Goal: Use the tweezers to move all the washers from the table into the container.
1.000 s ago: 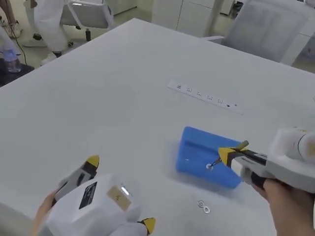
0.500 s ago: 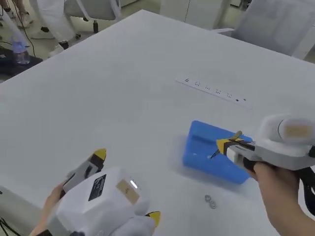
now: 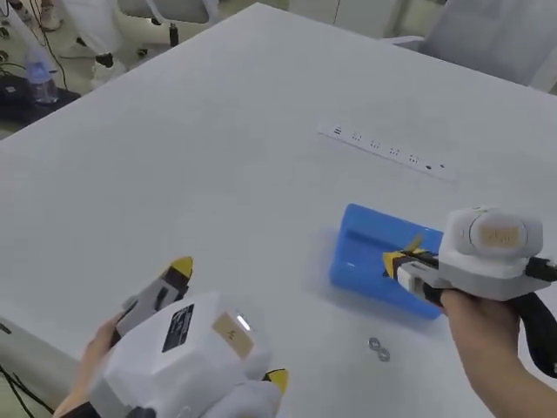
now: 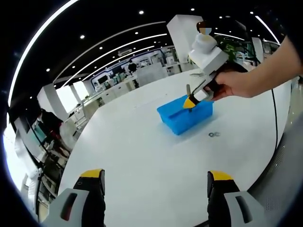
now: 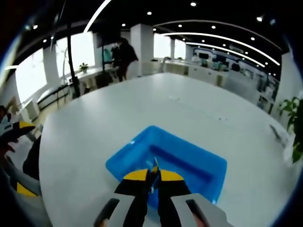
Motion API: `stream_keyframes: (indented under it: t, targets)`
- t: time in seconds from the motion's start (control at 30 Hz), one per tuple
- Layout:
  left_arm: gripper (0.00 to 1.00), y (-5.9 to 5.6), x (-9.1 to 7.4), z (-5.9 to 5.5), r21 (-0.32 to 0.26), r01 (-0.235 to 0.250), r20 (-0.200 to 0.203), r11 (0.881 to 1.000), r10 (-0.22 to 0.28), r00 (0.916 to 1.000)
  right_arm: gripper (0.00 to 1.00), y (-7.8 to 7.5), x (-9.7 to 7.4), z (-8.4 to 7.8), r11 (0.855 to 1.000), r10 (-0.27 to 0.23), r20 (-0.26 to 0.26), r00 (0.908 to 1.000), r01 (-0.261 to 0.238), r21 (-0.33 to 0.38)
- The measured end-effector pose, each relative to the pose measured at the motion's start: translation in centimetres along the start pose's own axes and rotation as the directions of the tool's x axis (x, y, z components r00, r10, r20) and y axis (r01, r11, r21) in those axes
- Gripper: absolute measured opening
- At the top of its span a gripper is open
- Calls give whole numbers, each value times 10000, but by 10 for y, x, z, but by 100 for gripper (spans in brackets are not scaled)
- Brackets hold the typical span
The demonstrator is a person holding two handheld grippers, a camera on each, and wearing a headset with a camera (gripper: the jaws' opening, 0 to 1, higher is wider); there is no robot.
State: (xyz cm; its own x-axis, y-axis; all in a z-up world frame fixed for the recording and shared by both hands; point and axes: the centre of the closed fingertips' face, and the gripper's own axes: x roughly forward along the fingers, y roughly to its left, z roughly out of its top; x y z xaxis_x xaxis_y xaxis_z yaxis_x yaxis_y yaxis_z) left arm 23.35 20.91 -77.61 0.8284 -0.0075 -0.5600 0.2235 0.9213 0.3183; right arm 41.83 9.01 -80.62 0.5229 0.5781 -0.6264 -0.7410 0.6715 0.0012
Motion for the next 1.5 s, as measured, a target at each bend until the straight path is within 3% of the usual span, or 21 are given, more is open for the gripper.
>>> stream_keyframes:
  t: [0.3, 0.43, 0.57, 0.73, 0.87, 1.17, 1.5]
  targets:
    - [91, 0, 0, -1, 45, 4, -60, 10000, -3, 10000, 3, 5, -3, -4, 9993, -13, 135, 9999, 18, -377]
    - [92, -1, 0, 1, 29, 56, 29, 10000, -56, 10000, 4, 1, -4, -2, 9994, -141, -12, 9999, 141, -302]
    - [92, -1, -1, 1, -5, 66, 65, 10000, -66, 10000, 4, 3, -14, 9, 10000, -42, 386, 9992, 42, -7]
    - [92, -2, -1, 2, 37, 105, 108, 9999, -106, 9999, 4, 6, -38, 28, 9999, -82, 998, 9950, 88, -53]
    - [93, 0, -1, 3, -74, 55, 125, 10000, -54, 9999, 4, 16, -54, 31, 9995, 28, 1195, 9928, -63, 294]
    - [93, -3, -3, 8, -229, 250, 437, 9994, -240, 9988, 4, 32, -75, 23, 9992, 125, 1408, 9900, -178, 363]
    - [93, -4, -4, 8, -336, 415, 433, 9986, -401, 9983, 4, 42, -67, -14, 9971, 347, 771, 9964, -398, 649]
